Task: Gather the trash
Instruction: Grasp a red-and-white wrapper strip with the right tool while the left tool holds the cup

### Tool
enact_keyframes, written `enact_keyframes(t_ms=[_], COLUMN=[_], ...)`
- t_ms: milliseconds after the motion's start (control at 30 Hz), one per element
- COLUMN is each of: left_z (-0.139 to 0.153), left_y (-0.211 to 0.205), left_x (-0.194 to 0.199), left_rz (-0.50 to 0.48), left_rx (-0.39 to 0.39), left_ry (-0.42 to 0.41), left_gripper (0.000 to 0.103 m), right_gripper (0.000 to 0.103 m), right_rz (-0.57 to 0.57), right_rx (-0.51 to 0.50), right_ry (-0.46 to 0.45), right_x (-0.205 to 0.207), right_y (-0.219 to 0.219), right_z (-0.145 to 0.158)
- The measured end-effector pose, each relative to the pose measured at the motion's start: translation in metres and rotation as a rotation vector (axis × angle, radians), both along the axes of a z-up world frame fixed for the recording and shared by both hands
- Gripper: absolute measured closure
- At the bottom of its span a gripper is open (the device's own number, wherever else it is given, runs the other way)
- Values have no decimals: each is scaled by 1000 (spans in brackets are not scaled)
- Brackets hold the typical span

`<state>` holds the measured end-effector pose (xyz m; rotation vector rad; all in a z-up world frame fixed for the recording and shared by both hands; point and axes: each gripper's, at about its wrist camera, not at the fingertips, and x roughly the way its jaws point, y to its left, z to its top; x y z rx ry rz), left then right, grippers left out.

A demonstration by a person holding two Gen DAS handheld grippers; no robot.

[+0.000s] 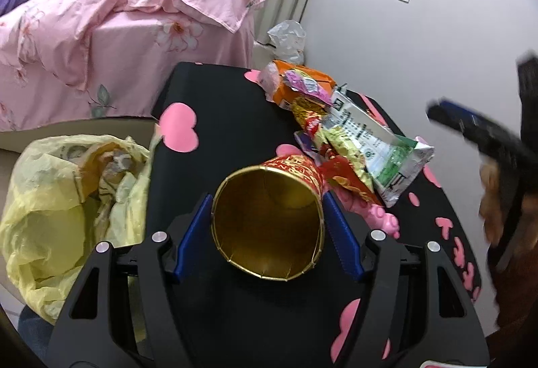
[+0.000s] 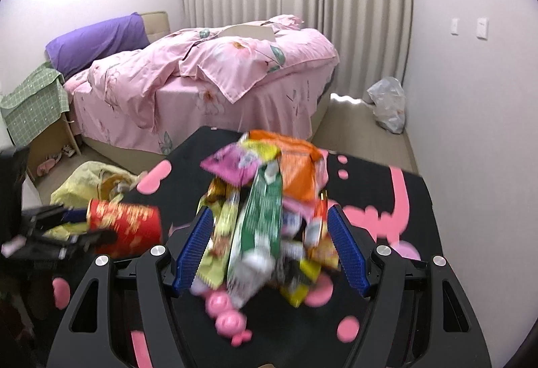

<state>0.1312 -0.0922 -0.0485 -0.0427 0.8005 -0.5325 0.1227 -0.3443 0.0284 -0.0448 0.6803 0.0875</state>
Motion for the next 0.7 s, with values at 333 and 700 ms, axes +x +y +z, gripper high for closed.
enact_keyframes(t_ms=[333, 700], left_z=[-7, -13], left_y=[7, 7], left_x=[-2, -4], left_rz=[-1, -6], left_rx=[-21, -41], left_ry=[14, 33], left_gripper=[39, 38], right_gripper=[38, 78], right_rz=[68, 168], right_rx=[87, 71], right_ry=[316, 444], right_x=[118, 104], right_y=[-5, -1], right_z=[-40, -64])
